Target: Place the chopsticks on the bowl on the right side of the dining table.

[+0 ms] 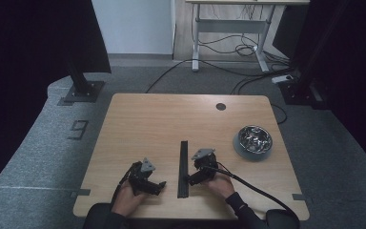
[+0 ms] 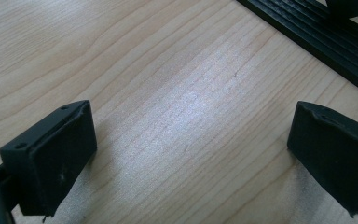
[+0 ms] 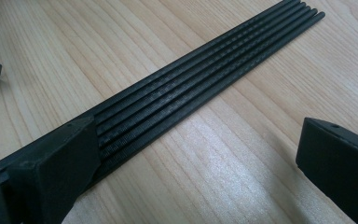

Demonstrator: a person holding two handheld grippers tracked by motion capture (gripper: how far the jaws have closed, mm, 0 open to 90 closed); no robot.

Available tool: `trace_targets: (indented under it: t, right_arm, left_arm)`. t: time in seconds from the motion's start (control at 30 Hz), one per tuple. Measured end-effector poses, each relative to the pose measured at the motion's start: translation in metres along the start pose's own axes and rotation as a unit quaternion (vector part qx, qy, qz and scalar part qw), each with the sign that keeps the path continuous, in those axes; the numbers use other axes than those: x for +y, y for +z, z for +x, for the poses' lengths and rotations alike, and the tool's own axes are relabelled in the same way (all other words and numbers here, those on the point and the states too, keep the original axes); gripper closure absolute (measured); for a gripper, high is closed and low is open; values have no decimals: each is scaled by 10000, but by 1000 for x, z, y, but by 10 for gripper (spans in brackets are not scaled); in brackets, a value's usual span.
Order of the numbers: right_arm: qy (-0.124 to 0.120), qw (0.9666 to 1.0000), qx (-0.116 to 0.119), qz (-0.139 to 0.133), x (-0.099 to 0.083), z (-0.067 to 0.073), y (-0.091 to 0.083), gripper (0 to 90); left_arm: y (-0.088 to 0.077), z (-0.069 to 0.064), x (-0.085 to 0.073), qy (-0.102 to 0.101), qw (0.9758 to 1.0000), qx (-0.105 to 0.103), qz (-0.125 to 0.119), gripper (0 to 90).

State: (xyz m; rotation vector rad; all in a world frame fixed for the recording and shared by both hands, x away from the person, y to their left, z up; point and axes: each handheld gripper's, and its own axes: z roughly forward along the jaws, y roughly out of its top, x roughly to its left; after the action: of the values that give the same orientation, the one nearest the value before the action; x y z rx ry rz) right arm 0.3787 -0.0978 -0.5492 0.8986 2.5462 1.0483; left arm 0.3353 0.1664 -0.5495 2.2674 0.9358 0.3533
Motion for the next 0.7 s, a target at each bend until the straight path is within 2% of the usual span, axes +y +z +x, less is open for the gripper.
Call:
trace_targets:
  t: [0.17,0.4,0.7]
  right_arm:
    - [-67,9998,-119,120,-2,-1,1,0]
    - [-15,9998,-102,151,-4,-1,0,0]
    - [85,9993,-267,253,-10,-11,-9,0]
  left_arm:
    - [0,0,0,-3,10000,3,1,9]
    - [0,-1,0,-6,10000,6,1,9]
    - [0,-1,0,-10,10000,9,-1,8]
